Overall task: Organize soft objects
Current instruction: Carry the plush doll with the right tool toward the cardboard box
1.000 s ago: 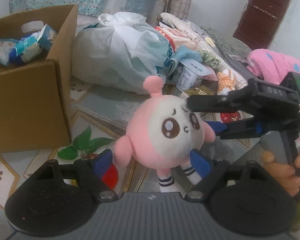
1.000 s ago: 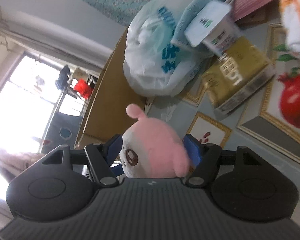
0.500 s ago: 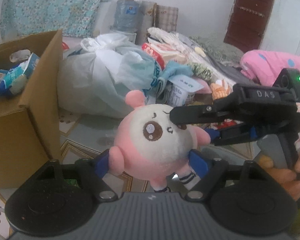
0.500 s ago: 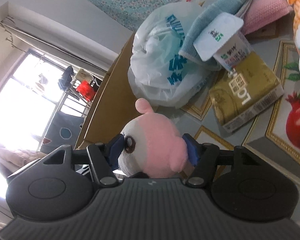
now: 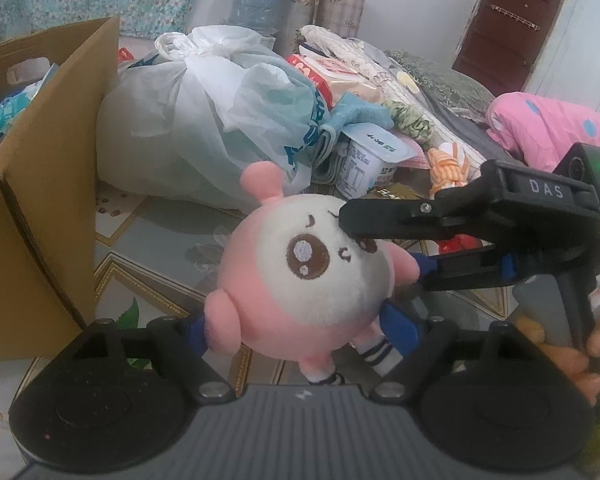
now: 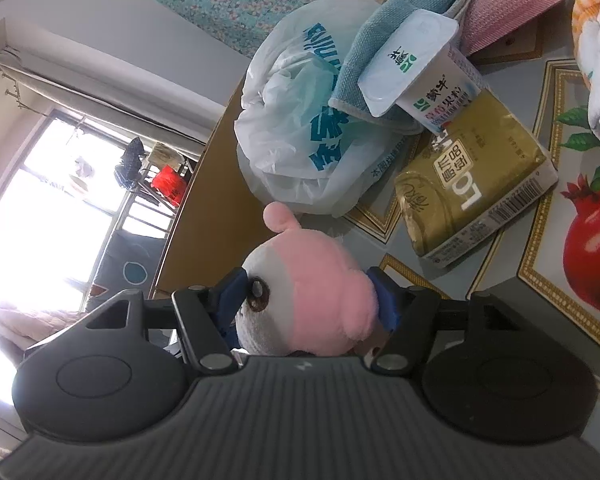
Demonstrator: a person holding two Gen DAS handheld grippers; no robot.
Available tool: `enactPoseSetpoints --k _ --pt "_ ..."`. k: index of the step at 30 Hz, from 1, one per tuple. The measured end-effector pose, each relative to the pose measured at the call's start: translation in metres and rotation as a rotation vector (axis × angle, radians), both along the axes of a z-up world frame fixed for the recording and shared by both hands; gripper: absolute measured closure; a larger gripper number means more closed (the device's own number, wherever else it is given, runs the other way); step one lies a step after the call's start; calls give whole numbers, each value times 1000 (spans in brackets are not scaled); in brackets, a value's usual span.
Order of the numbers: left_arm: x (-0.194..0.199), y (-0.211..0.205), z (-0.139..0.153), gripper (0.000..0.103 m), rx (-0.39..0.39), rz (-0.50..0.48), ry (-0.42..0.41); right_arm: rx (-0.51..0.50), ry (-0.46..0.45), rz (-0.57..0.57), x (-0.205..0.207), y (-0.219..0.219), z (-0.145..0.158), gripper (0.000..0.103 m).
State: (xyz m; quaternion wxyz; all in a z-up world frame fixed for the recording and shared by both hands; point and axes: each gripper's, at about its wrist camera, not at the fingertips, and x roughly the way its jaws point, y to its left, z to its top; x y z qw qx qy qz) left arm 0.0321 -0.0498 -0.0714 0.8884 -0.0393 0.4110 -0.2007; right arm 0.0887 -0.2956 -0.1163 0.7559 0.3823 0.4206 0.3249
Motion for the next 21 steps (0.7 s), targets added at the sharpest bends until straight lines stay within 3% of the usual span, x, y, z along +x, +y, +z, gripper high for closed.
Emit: enactPoseSetpoints --k 21 --pt "-14 -7 14 18 15 -1 -56 10 -26 -10 -11 -7 11 36"
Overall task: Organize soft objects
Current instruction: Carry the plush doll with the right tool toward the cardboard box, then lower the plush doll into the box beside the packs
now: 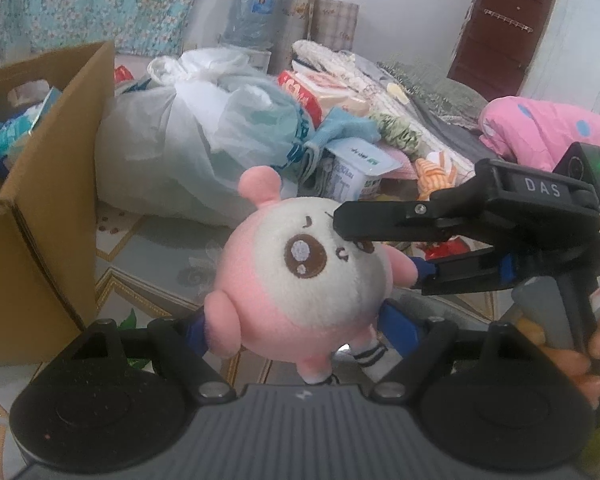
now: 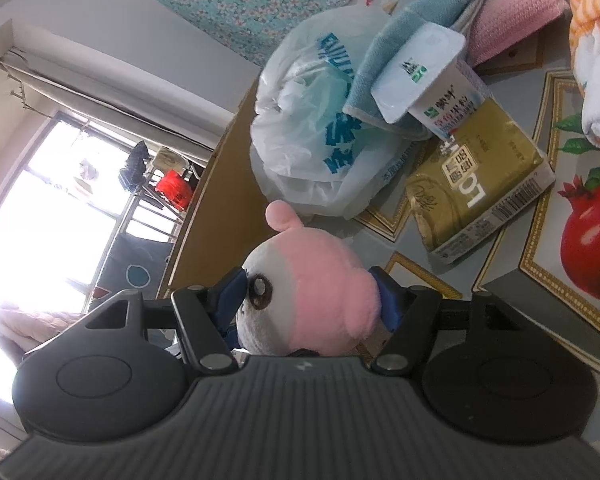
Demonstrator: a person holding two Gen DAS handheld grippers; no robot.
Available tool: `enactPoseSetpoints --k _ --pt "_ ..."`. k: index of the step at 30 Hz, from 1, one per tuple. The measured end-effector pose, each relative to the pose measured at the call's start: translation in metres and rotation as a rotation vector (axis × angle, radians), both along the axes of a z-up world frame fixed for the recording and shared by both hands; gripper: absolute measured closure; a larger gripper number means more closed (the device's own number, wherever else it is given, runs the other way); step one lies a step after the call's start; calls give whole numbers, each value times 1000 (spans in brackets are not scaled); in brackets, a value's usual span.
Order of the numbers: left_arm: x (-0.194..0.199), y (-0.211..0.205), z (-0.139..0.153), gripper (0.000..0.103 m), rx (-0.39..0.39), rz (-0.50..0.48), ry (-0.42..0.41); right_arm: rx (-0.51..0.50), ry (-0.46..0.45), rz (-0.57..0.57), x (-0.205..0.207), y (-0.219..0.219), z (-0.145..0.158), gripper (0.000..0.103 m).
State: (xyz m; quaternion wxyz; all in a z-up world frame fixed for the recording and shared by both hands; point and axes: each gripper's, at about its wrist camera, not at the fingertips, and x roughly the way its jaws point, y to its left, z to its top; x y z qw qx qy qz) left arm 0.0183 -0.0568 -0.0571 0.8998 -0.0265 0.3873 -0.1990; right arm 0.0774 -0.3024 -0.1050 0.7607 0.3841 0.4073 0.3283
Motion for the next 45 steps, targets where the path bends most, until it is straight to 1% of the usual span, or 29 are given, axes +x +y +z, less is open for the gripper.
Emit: enactPoseSetpoints --k 5,8,13,17,20,23,26,28,30,32,34,39,41,45 --pt "-11 1 12 18 1 0 -55 11 -26 -3 -6 -1 10 35" --pt "-17 1 23 18 4 7 -91 10 -54 4 -9 1 22 35" --pt "-26 11 48 18 5 30 -184 5 -129 36 -7 11 53 34" --pt "-29 24 74 18 16 90 -253 4 -191 92 5 28 83 34" --pt "-29 41 96 18 29 157 -296 -7 -244 152 20 52 111 32" --pt "-27 61 116 18 45 227 -325 -35 -301 234 38 86 140 30" --pt "-20 88 134 18 54 298 -333 -64 -341 323 58 126 168 28" --pt "-12 106 143 18 71 347 -325 -80 -344 386 75 156 181 26" --pt "1 125 148 18 101 389 -301 -85 -333 437 94 184 187 25" --pt "18 144 147 18 115 430 -258 -94 -287 488 117 216 188 24" --pt "38 163 144 17 133 454 -210 -95 -217 519 138 247 184 24" --pt "87 207 128 17 161 505 -84 -130 -84 564 189 313 161 24" --pt "107 222 123 17 177 527 -48 -133 -44 565 201 330 150 23" --pt "128 240 116 17 238 578 -34 -106 35 554 228 358 123 22"
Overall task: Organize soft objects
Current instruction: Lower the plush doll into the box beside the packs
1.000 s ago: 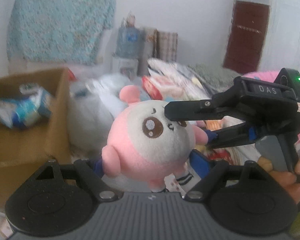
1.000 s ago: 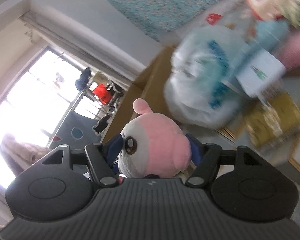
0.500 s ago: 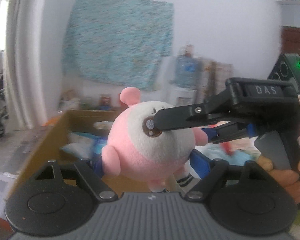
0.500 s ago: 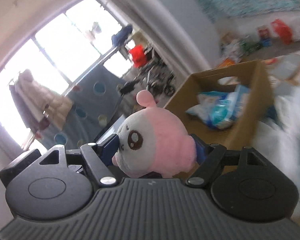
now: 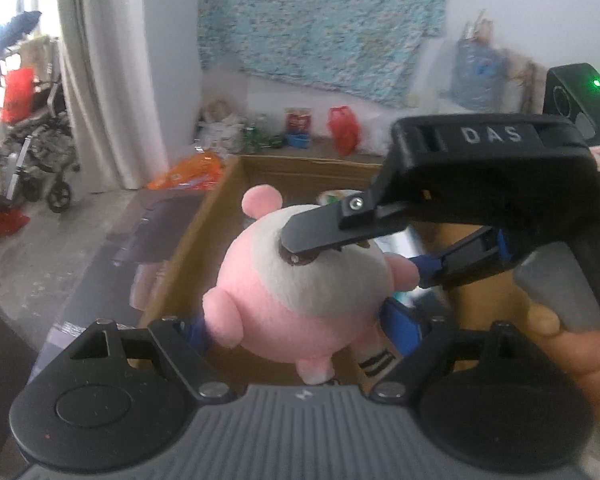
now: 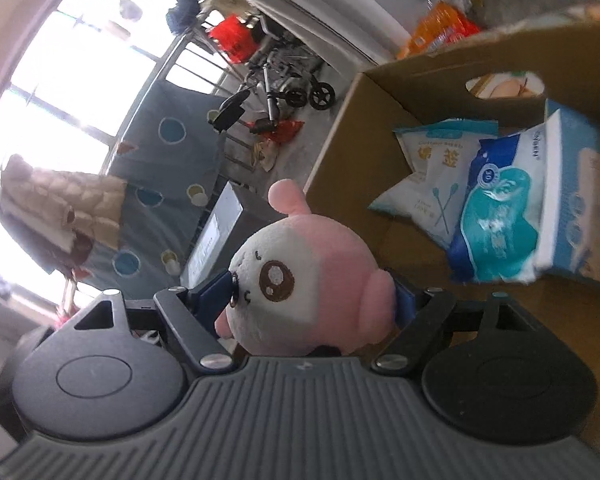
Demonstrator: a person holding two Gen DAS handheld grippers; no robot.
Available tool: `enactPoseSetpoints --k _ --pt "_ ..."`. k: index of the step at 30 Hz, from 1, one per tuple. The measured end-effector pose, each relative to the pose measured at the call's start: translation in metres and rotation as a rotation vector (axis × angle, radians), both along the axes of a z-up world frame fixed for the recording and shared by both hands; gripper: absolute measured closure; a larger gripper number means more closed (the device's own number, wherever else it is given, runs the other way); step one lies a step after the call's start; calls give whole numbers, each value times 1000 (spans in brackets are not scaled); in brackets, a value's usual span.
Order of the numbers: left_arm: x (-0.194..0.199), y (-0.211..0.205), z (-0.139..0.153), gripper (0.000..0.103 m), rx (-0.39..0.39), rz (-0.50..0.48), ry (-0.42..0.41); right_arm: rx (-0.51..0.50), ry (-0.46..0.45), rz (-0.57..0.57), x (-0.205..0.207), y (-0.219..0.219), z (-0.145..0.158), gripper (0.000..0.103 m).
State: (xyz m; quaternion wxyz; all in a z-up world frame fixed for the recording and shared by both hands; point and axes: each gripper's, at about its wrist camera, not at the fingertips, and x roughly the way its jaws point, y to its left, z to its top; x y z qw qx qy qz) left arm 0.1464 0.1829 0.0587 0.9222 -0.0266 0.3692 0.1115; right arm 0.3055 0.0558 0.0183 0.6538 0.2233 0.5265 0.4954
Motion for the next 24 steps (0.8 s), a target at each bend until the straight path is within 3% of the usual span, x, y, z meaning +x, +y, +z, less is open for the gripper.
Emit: enactPoseSetpoints --k 4,9,13,18,24 --pt "19 5 -13 17 75 49 43 -13 36 -34 23 27 -26 21" --pt "32 8 -24 17 93 80 84 -127 54 -64 36 55 -63 22" --pt "27 8 -24 17 106 73 74 -144 76 -61 37 63 -83 22" --pt "19 8 -21 17 89 63 61 -145 55 -63 34 63 -83 22" --pt "7 12 -17 17 57 47 47 -106 -15 -83 31 47 -56 23"
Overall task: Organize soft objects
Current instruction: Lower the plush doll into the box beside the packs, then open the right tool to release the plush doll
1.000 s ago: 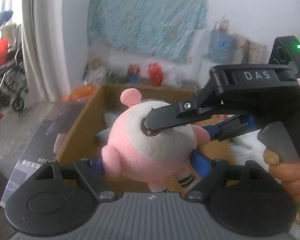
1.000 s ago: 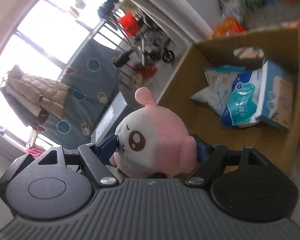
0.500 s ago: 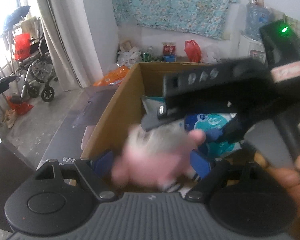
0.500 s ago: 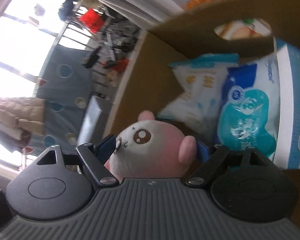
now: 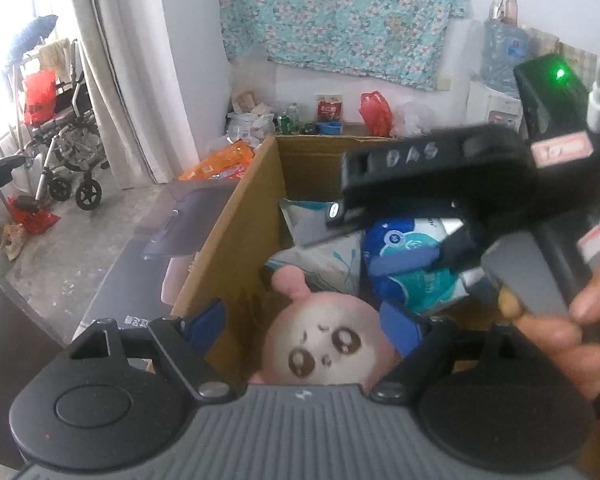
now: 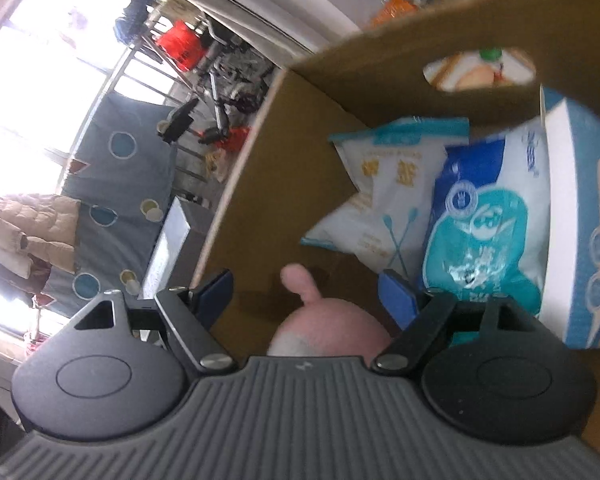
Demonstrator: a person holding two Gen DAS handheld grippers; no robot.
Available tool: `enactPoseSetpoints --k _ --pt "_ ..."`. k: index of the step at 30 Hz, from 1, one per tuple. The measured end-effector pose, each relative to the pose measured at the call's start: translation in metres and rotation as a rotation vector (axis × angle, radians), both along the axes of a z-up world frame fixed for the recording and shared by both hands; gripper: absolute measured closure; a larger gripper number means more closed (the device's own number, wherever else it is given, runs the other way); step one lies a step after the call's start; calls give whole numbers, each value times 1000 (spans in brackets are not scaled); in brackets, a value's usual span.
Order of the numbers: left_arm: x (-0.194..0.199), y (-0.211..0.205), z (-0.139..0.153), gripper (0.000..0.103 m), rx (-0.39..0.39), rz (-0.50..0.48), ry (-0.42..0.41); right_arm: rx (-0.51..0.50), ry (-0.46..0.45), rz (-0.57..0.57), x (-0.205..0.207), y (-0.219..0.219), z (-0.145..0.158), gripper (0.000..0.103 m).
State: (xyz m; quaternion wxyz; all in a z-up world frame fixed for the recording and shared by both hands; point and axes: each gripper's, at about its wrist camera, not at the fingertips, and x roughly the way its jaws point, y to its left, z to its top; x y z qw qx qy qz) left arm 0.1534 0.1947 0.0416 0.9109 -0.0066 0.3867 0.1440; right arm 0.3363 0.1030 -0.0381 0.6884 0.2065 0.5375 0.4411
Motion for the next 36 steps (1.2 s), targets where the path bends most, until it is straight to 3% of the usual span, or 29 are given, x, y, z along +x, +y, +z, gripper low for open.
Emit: enactPoseSetpoints --k 6,13,19,24,29,36 --pt "-26 0 9 17 -49 -24 -27 -55 -70 21 1 -5 20 26" --pt "-80 -5 22 17 -84 -31 -99 -162 -96 145 -1 25 9 26" --pt "-113 -10 24 17 -30 1 -141 -248 -70 221 -11 50 -12 22" --pt "-129 -6 19 17 -36 17 -149 -310 -188 314 -32 60 -7 22" --pt "-133 5 13 17 -63 53 -142 -310 -286 334 -52 54 3 28" --pt "-145 11 14 17 -81 69 -174 -202 -280 204 -42 36 13 29"
